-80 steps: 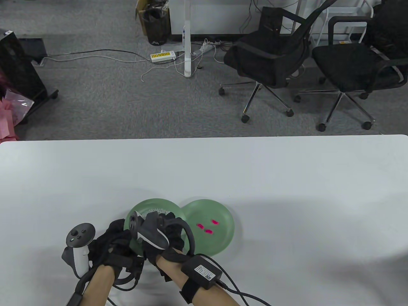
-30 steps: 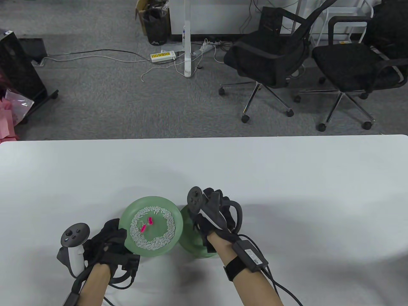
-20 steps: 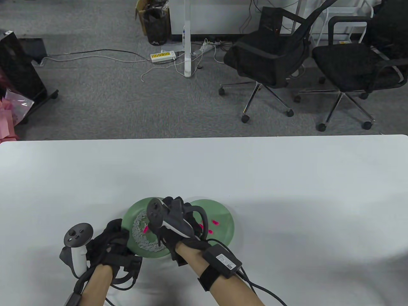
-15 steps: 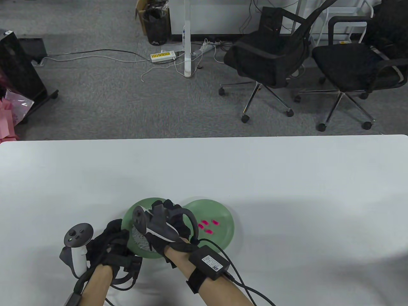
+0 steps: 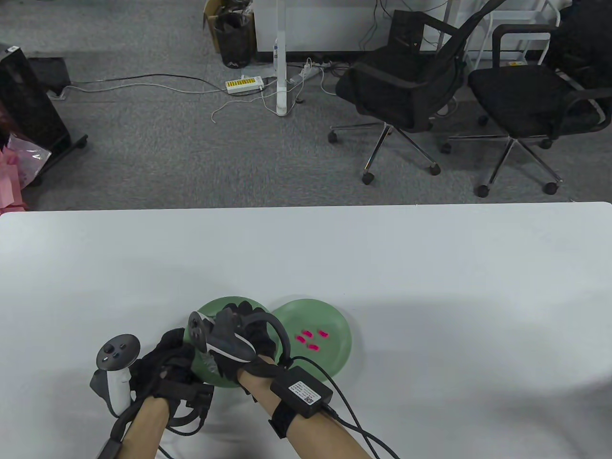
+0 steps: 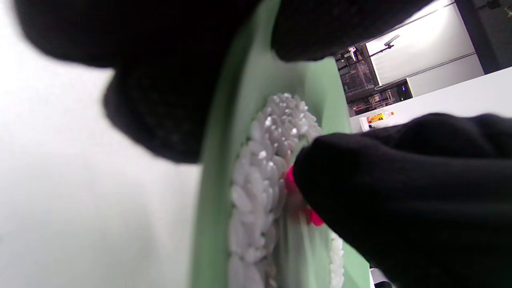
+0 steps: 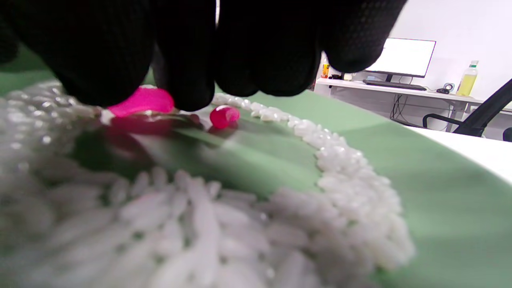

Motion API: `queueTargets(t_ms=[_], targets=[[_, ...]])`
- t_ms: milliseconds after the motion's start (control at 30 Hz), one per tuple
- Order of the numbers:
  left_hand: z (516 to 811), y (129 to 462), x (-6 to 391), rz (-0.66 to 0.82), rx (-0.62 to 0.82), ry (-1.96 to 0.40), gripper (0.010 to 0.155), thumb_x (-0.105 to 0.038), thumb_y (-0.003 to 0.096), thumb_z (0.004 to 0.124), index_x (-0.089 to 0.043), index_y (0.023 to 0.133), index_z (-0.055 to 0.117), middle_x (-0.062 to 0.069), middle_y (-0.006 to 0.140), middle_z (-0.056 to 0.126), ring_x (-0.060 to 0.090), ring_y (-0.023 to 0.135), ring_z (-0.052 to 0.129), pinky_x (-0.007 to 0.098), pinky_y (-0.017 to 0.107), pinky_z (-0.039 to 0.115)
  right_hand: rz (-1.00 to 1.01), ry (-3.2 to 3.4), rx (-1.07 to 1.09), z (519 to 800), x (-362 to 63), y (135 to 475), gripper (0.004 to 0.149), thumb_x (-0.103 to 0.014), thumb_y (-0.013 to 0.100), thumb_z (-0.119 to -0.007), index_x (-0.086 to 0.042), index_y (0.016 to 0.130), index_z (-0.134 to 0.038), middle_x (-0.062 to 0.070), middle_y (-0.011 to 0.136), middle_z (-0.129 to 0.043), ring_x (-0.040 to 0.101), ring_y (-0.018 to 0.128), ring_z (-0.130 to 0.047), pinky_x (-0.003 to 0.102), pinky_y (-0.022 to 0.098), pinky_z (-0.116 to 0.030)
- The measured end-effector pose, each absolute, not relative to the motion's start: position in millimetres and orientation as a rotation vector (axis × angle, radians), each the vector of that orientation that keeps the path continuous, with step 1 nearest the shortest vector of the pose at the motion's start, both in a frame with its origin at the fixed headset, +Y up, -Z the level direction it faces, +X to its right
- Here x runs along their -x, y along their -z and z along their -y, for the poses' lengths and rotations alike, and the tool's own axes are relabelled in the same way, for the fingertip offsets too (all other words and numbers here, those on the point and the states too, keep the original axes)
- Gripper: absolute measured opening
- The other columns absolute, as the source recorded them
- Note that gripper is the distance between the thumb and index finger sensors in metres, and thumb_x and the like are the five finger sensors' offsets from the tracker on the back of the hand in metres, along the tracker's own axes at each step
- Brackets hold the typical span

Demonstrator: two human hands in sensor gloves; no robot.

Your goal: Pick gummy candy with hand pinch into plate

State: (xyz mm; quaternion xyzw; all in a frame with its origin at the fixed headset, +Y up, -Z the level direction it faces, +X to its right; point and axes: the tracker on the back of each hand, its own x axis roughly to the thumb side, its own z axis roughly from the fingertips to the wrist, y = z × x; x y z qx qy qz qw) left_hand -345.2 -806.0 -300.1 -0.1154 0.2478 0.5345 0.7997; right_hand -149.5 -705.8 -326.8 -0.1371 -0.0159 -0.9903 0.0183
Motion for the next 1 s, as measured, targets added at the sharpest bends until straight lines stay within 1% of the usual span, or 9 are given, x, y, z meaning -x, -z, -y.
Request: queueTargets(t_ms=[133,300,367,467,700,800,900,1000], targets=[[806.2,300.1,344.7,-0.528,0.247,-1.141,0.056,-0.030,0.0421,0.080,-0.024,0.097,0.075,0.002,0.078,0.099,0.030,0.023,0.109,0.031,0.015,0.093,0.066,3.080,0.420,707.0,151.0,327.0,0.050,-0.046,0.030,-0.091,-0.024,0.075,-0.092,-0.002,0.086,-0.085,0.028,0.077,-0.084,0.053,0.065,-0.069],[810.2,302.8,349.4,-0.532,0.247,-1.149,0.056,-0.030,0.0423,0.080,-0.024,0.097,0.075,0.002,0.078,0.099,0.029,0.023,0.109,0.030,0.015,0.093,0.106,3.103,0.399,708.0,150.5,330.2,0.050,-0.047,0.030,-0.090,-0.022,0.072,-0.091,0.000,0.084,-0.085,0.030,0.076,-0.084,0.054,0.064,-0.069],[806.9,301.2,347.5,-0.532,0.246,-1.153,0.056,-0.030,0.0422,0.080,-0.024,0.097,0.075,0.002,0.078,0.099,0.030,0.023,0.109,0.030,0.015,0.093,0.115,3.104,0.394,707.6,149.8,330.1,0.049,-0.047,0.030,-0.089,-0.021,0.072,-0.091,0.000,0.084,-0.085,0.031,0.075,-0.084,0.055,0.064,-0.069],[805.5,299.9,345.6,-0.533,0.249,-1.165,0.056,-0.030,0.0423,0.079,-0.023,0.097,0.074,0.002,0.079,0.099,0.030,0.023,0.109,0.030,0.015,0.093,0.142,3.121,0.425,709.3,151.8,329.2,0.041,-0.043,0.032,-0.088,-0.021,0.067,-0.093,0.000,0.080,-0.088,0.031,0.073,-0.086,0.055,0.063,-0.069],[808.6,301.6,348.2,-0.535,0.251,-1.149,0.056,-0.030,0.0423,0.080,-0.023,0.097,0.074,0.003,0.079,0.098,0.030,0.023,0.109,0.030,0.015,0.093,0.101,3.086,0.457,711.7,155.5,324.8,0.042,-0.042,0.033,-0.088,-0.021,0.068,-0.096,-0.001,0.081,-0.088,0.030,0.074,-0.086,0.055,0.064,-0.069],[807.1,299.8,346.3,-0.541,0.249,-1.146,0.056,-0.030,0.0421,0.080,-0.023,0.097,0.074,0.003,0.079,0.098,0.030,0.023,0.109,0.031,0.015,0.093,0.149,3.055,0.467,710.2,156.3,322.5,0.044,-0.041,0.033,-0.090,-0.021,0.071,-0.095,-0.001,0.083,-0.087,0.030,0.076,-0.085,0.055,0.065,-0.068],[811.3,301.8,350.3,-0.547,0.253,-1.156,0.056,-0.030,0.0419,0.080,-0.023,0.097,0.074,0.003,0.078,0.099,0.030,0.022,0.109,0.030,0.014,0.094,0.101,3.053,0.489,710.3,158.0,321.1,0.043,-0.040,0.032,-0.090,-0.021,0.070,-0.096,-0.001,0.082,-0.088,0.030,0.075,-0.085,0.055,0.065,-0.068],[812.2,300.3,349.1,-0.555,0.271,-1.187,0.056,-0.030,0.0419,0.080,-0.023,0.097,0.075,0.003,0.078,0.099,0.030,0.022,0.109,0.030,0.014,0.093,0.132,3.048,0.493,711.7,158.3,322.1,0.042,-0.041,0.033,-0.089,-0.020,0.069,-0.094,0.000,0.082,-0.087,0.031,0.075,-0.084,0.055,0.065,-0.067]])
